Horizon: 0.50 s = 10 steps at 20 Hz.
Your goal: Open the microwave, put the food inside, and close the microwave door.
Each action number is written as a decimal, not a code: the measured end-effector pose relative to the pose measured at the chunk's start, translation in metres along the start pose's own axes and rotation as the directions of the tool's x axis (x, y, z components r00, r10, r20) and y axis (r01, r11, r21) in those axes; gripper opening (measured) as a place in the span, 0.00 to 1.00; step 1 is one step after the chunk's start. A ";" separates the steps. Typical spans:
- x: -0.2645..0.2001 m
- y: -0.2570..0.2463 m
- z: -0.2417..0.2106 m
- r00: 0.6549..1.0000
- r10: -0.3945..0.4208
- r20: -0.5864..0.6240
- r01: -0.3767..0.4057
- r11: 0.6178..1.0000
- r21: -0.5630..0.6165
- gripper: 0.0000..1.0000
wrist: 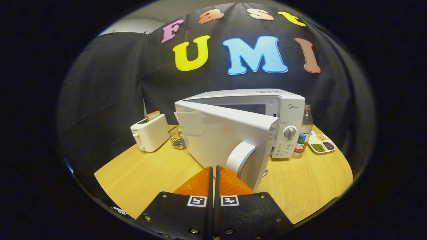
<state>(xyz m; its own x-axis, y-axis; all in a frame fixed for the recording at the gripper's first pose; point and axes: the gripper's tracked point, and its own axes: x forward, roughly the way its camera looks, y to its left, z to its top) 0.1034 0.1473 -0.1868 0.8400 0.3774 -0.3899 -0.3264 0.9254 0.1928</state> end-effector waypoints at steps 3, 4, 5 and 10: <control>0.019 -0.021 0.007 0.999 -0.045 0.002 0.045 0.999 0.004 0.01; 0.026 -0.029 0.011 0.998 -0.062 0.004 0.062 0.998 0.002 0.01; 0.034 -0.036 0.014 0.997 -0.080 0.005 0.080 0.997 -0.001 0.01; 0.073 -0.072 0.032 0.985 -0.170 0.011 0.170 0.985 0.010 0.01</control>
<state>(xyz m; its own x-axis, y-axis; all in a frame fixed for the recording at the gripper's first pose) 0.2020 0.1067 -0.2008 0.8880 0.2144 -0.4068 -0.1749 0.9757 0.1324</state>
